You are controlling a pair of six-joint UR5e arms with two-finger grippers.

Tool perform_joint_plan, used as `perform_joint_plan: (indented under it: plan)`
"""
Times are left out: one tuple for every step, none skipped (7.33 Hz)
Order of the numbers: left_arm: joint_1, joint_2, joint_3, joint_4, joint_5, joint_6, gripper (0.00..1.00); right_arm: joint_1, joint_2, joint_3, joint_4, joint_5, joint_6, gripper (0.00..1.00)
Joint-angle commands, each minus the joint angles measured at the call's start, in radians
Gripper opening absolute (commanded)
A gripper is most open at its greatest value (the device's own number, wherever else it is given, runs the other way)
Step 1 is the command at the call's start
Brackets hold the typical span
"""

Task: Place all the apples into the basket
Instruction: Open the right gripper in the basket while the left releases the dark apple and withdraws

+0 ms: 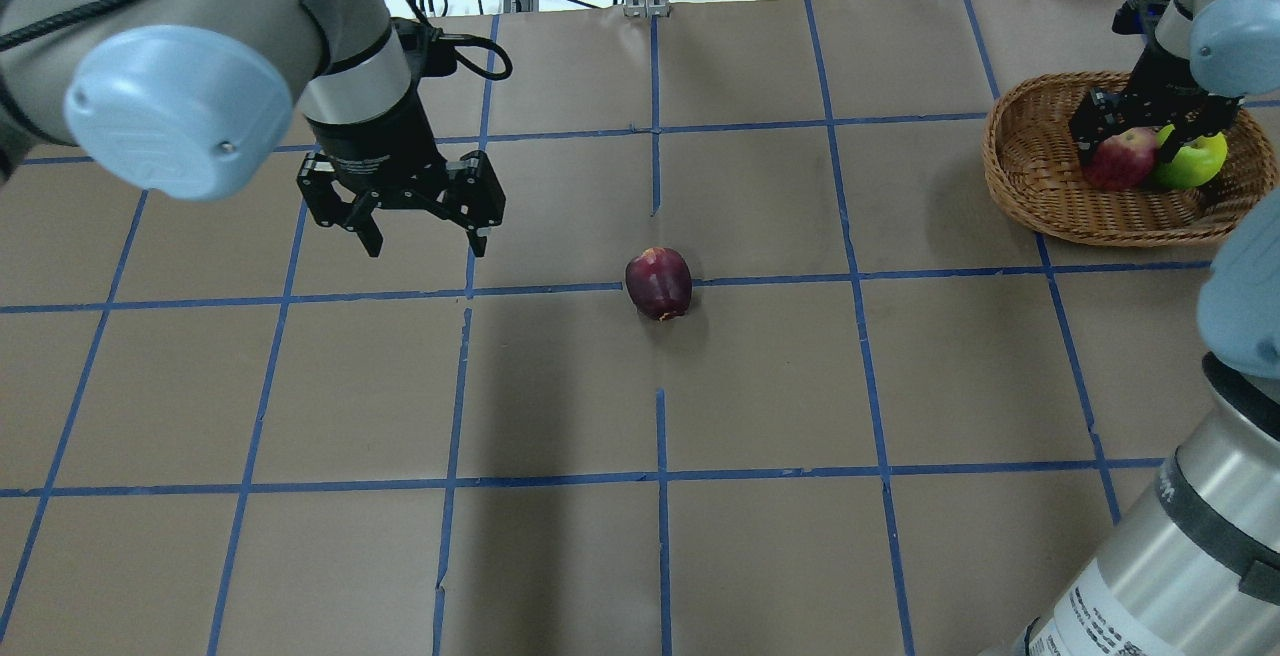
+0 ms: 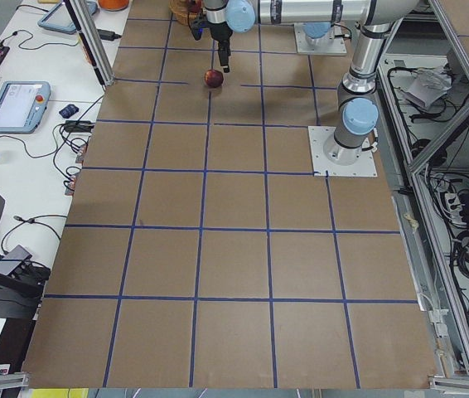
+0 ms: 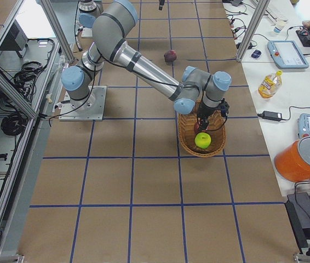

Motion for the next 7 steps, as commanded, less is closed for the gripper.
perform_joint_plan:
  plan:
    - [0.03, 0.076, -0.017, 0.04, -0.006, 0.05, 1.0, 0.015, -0.043, -0.017, 0.093, 0.028, 0.002, 1.0]
    - [0.025, 0.082, -0.024, 0.065, -0.005, 0.049, 1.0, 0.062, -0.106, -0.02, 0.167, 0.095, 0.031, 1.0]
    - [0.03, 0.082, -0.024, 0.087, -0.008, 0.05, 1.0, 0.15, -0.164, -0.014, 0.215, 0.136, 0.124, 1.0]
    - [0.03, 0.082, -0.023, 0.093, -0.008, 0.05, 1.0, 0.252, -0.183, -0.014, 0.217, 0.149, 0.231, 1.0]
    - [0.032, 0.082, -0.017, 0.096, -0.009, 0.05, 1.0, 0.371, -0.183, -0.011, 0.221, 0.17, 0.333, 1.0]
    - [0.03, 0.082, -0.017, 0.096, -0.011, 0.05, 1.0, 0.477, -0.177, -0.008, 0.209, 0.174, 0.373, 1.0]
    - [0.033, 0.082, -0.014, 0.096, -0.006, 0.05, 1.0, 0.559, -0.168, 0.001, 0.205, 0.174, 0.372, 1.0]
